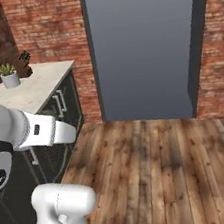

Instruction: Transport the chicken drumstick and broccoli to the fridge. Place the chicken drumstick on the rack containing meat and place the broccoli on the rack containing the vegetable, ensuring meats and vegetables are on different racks.

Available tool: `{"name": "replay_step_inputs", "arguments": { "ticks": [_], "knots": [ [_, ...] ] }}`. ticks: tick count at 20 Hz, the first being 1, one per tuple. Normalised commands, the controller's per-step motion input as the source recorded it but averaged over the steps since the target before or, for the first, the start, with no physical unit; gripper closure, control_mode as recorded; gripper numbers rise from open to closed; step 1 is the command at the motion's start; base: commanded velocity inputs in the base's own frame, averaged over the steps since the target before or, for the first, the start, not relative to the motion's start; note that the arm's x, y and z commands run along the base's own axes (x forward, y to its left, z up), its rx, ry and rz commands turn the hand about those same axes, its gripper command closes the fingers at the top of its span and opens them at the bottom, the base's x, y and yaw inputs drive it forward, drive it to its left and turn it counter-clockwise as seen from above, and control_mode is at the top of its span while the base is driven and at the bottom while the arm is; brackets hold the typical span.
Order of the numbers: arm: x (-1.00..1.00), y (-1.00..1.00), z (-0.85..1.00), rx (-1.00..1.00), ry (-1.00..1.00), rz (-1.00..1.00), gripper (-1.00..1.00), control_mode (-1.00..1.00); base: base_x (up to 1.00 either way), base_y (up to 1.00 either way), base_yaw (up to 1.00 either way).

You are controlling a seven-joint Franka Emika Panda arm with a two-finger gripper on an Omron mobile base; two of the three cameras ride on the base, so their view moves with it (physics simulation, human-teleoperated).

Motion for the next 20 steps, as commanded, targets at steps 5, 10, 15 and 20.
{"name": "replay_step_inputs", "arguments": {
  "ticks": [5, 10, 15, 20],
  "knots": [
    [0.0, 0.0, 0.0, 0.0, 0.0, 0.0, 1.0, 1.0, 1.0, 0.0, 0.36],
    [0.0, 0.0, 0.0, 0.0, 0.0, 0.0, 1.0, 1.0, 1.0, -0.33, 0.27],
    [0.0, 0.0, 0.0, 0.0, 0.0, 0.0, 1.0, 1.0, 1.0, -1.0, 0.07],
    [0.0, 0.0, 0.0, 0.0, 0.0, 0.0, 1.0, 1.0, 0.75, -1.0, 0.0]
  ]
}}
